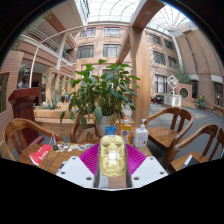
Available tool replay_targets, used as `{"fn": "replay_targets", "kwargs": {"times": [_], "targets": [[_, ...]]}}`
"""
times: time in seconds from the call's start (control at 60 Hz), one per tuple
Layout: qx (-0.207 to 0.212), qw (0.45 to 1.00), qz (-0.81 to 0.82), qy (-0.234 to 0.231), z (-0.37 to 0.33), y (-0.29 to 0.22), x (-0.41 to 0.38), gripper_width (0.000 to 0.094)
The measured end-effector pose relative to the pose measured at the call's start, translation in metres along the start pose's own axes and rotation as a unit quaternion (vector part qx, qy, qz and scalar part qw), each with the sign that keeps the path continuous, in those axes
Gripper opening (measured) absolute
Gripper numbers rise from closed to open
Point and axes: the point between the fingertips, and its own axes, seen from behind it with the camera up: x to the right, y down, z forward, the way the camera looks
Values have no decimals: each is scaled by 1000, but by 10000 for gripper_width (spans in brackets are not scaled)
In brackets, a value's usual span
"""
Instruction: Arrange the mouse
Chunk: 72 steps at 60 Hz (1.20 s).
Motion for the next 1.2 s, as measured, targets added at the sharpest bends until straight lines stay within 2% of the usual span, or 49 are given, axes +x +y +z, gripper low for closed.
{"fn": "replay_targets", "kwargs": {"times": [0.083, 0.217, 0.367, 0.45, 0.483, 0.583, 0.633, 0.683, 0.7, 0.75, 0.817, 1.0, 1.2], "targets": [[-20, 999, -13, -28, 28, 31, -51, 357], [-104, 992, -33, -65, 77, 114, -112, 357], [-183, 979, -51, -71, 101, 196, -140, 361], [-213, 973, -46, -70, 107, 227, -145, 414], [-198, 977, -45, -67, 110, 225, -146, 436], [-216, 974, -46, -57, 105, 225, -142, 518], [-210, 975, -42, -62, 98, 217, -144, 657], [-203, 976, -43, -65, 86, 206, -145, 841], [-203, 976, -45, -66, 84, 200, -144, 871], [-191, 978, -50, -61, 68, 188, -140, 836], [-174, 982, -55, -55, 43, 167, -136, 862], [-142, 987, -49, -49, -42, 116, -132, 858], [-115, 991, -46, -47, -123, 90, -129, 860]]}}
